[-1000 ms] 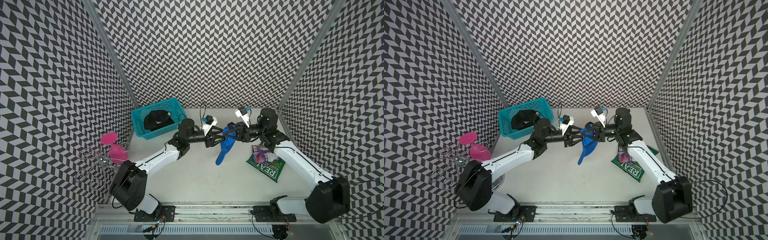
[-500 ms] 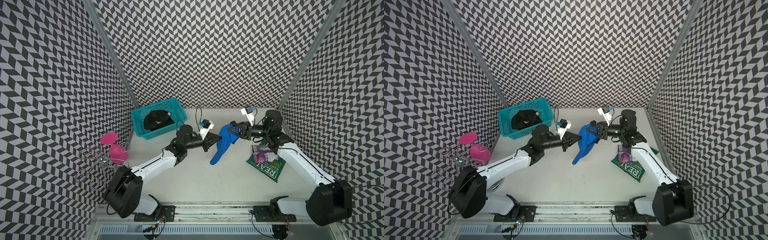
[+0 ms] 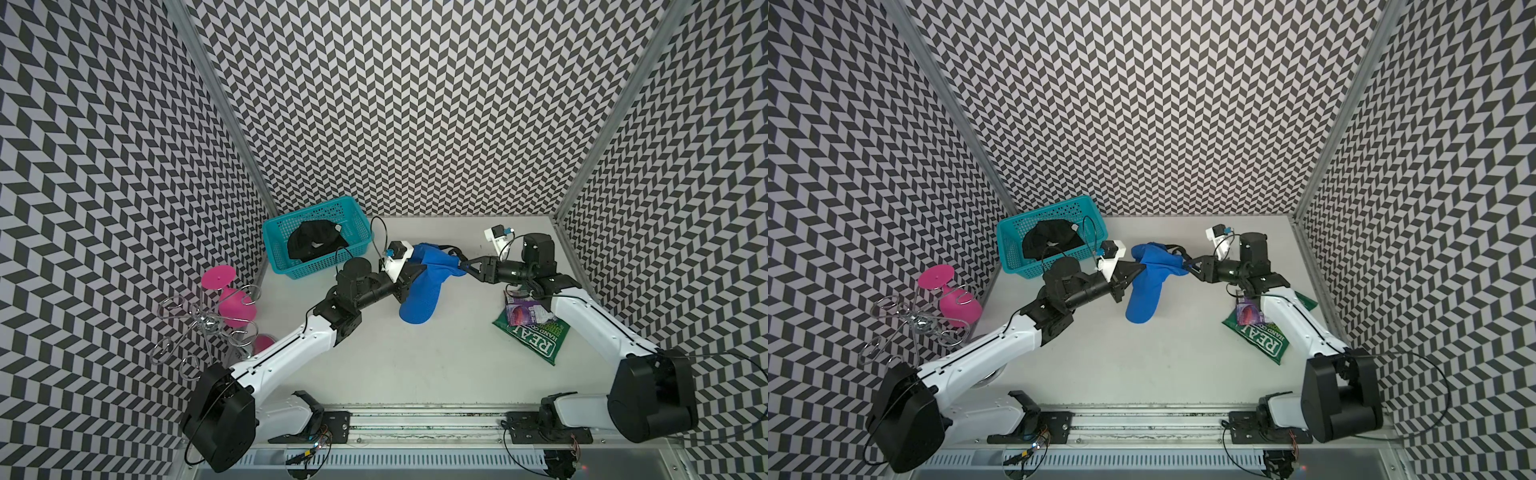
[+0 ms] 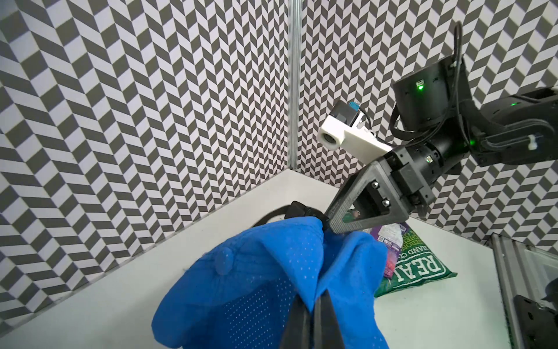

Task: Turn the baseball cap inside out
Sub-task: Turn over the baseball cap.

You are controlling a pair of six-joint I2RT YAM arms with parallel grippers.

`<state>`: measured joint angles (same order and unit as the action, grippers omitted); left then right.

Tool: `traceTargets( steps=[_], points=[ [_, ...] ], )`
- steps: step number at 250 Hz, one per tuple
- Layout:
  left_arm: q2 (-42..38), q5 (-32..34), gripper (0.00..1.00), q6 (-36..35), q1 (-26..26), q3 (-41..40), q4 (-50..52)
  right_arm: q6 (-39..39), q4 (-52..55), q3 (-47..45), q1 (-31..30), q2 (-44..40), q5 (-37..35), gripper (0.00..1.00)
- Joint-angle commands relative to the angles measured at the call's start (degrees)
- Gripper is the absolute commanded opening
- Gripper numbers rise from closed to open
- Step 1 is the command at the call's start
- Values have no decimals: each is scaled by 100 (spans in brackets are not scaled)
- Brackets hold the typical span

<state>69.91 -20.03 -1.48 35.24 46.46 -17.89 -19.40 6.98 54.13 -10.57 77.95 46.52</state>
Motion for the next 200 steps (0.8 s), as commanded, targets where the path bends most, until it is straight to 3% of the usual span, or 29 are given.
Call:
traceTargets(
  steps=[1, 20, 48, 75, 99, 161, 200],
  points=[
    [-136, 386, 0, -551, 18, 63, 320, 195, 237, 17, 40, -142, -746, 54],
    [-153, 528, 0, -854, 20, 109, 524, 13, 236, 34, 98, -327, -875, 67],
    [-170, 603, 0, -1219, 18, 175, 753, -429, 128, 153, 134, -673, -987, 80],
    [-201, 439, 0, -1583, 18, 215, 891, -865, -498, 84, 123, -1028, -603, 91],
    [-230, 327, 0, -1786, 18, 215, 923, -1334, -1048, -6, 17, -1088, -307, 94],
    [-168, 108, 0, -2056, 18, 336, 1120, -1567, -383, 693, -1055, -216, -214, 94],
    [-74, -290, 0, -2112, 44, 399, 1121, -1487, -197, 851, -1607, 198, -769, 96]
  ],
)
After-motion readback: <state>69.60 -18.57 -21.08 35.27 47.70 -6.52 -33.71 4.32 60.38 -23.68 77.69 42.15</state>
